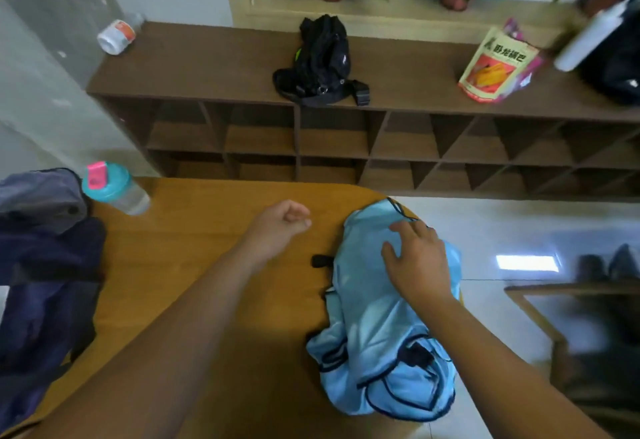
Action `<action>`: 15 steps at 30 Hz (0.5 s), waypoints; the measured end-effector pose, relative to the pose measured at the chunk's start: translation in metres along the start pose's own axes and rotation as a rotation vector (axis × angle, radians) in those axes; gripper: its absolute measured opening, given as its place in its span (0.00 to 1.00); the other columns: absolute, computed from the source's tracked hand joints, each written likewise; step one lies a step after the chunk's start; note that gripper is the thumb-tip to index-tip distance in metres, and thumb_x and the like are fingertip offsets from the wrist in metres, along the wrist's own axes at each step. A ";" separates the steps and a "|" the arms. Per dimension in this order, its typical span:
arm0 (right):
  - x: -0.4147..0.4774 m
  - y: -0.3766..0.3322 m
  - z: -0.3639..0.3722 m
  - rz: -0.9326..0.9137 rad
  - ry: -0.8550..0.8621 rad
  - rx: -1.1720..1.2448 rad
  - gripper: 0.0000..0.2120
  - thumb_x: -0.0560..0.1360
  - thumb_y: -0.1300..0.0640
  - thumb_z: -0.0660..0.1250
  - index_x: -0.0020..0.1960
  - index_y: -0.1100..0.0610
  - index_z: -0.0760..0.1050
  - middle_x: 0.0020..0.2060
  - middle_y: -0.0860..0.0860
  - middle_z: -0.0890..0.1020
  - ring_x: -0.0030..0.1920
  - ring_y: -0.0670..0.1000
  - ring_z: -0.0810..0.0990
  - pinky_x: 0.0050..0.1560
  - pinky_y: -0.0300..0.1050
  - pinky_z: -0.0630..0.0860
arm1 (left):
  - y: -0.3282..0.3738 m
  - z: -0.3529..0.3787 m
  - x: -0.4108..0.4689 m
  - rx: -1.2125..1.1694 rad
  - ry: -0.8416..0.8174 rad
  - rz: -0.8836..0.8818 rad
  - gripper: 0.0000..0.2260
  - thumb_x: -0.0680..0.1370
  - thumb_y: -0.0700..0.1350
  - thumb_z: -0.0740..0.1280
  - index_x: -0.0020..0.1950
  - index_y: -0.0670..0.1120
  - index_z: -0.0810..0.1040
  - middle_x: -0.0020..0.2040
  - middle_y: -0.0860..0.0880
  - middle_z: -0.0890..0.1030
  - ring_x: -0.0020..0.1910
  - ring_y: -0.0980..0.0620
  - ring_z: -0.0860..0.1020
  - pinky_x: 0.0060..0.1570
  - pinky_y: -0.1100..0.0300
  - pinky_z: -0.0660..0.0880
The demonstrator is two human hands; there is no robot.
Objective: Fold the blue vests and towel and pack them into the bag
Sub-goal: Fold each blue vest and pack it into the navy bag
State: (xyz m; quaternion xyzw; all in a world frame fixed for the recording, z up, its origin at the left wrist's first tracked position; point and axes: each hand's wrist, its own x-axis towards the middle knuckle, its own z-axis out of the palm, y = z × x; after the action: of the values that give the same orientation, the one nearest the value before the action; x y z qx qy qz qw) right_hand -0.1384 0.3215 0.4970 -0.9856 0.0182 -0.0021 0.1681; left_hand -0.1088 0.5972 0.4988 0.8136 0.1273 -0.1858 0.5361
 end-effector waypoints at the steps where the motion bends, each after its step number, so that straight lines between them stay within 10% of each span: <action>1: 0.000 0.012 0.000 0.033 0.017 -0.028 0.17 0.76 0.54 0.74 0.62 0.57 0.81 0.55 0.59 0.82 0.55 0.66 0.78 0.56 0.60 0.75 | 0.000 0.011 0.005 -0.006 -0.019 0.013 0.04 0.81 0.53 0.72 0.55 0.60 0.82 0.54 0.57 0.82 0.56 0.54 0.81 0.57 0.50 0.79; 10: 0.015 0.077 0.020 0.468 -0.095 0.097 0.26 0.77 0.40 0.70 0.70 0.52 0.76 0.62 0.56 0.80 0.64 0.62 0.78 0.66 0.59 0.75 | -0.005 0.085 0.059 0.025 -0.216 0.170 0.06 0.81 0.51 0.73 0.58 0.57 0.81 0.55 0.57 0.83 0.56 0.56 0.81 0.61 0.50 0.79; 15: 0.028 0.096 0.030 0.455 -0.017 0.211 0.08 0.75 0.44 0.74 0.48 0.48 0.81 0.43 0.47 0.85 0.51 0.56 0.83 0.50 0.49 0.76 | -0.010 0.111 0.087 0.008 -0.204 0.257 0.06 0.80 0.52 0.73 0.56 0.57 0.82 0.54 0.56 0.84 0.55 0.56 0.82 0.61 0.49 0.80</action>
State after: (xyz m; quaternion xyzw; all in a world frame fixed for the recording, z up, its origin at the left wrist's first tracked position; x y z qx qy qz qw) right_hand -0.1130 0.2397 0.4370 -0.9331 0.2379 0.0424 0.2662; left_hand -0.0535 0.4995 0.4132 0.8022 -0.0337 -0.1978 0.5624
